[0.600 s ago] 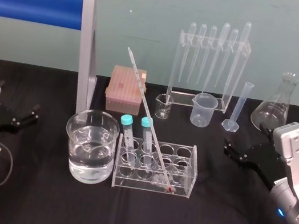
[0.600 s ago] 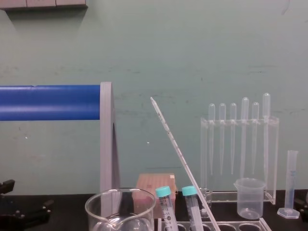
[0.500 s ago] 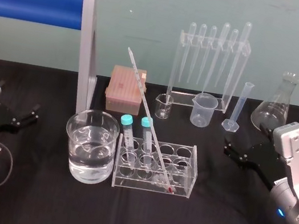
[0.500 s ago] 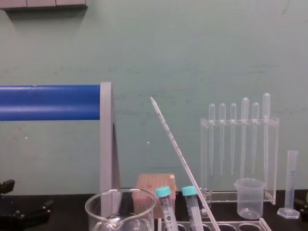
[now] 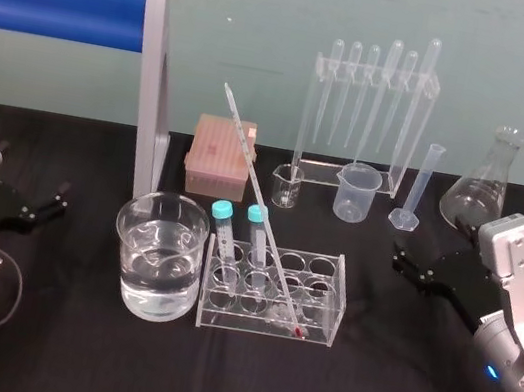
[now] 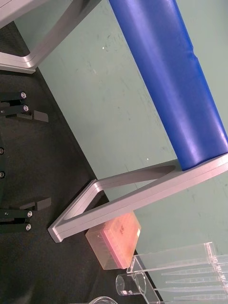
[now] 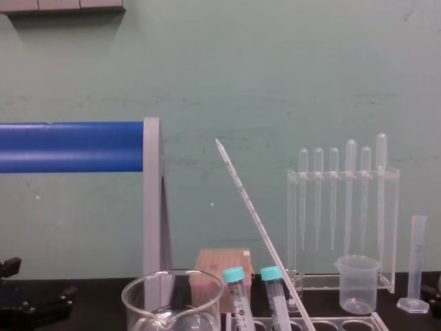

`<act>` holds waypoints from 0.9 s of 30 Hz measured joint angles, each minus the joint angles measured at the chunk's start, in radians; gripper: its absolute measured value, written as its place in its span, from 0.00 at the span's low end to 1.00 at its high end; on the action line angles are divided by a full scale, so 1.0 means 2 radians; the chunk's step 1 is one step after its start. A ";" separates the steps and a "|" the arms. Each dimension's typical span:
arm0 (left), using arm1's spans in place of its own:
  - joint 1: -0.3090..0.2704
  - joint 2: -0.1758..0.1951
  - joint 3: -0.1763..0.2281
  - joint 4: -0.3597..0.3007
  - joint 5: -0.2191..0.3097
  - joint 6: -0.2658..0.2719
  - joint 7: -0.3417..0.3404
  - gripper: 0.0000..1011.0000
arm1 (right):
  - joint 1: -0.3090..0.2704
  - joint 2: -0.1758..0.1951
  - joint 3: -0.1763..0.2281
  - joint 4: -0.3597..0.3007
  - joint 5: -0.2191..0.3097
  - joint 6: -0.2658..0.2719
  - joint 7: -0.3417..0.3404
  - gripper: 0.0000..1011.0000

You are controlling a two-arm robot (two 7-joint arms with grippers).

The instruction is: Hold the thermometer with one hand and immerse one end into the beaker, then reinsert it into the test tube rack.

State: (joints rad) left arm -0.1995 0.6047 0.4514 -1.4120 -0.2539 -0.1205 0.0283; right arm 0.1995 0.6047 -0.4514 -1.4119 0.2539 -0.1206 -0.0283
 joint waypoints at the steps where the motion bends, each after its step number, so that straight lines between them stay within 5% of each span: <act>1: 0.000 0.000 0.000 0.000 0.000 0.000 0.000 1.00 | 0.000 0.000 0.000 0.000 0.000 0.000 0.000 0.99; 27: 0.000 0.000 0.000 0.000 0.000 0.000 0.000 1.00 | 0.000 0.000 0.000 0.000 0.000 0.000 0.000 0.99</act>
State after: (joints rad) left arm -0.1995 0.6047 0.4514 -1.4120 -0.2539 -0.1205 0.0283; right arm 0.1995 0.6047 -0.4514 -1.4120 0.2539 -0.1206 -0.0283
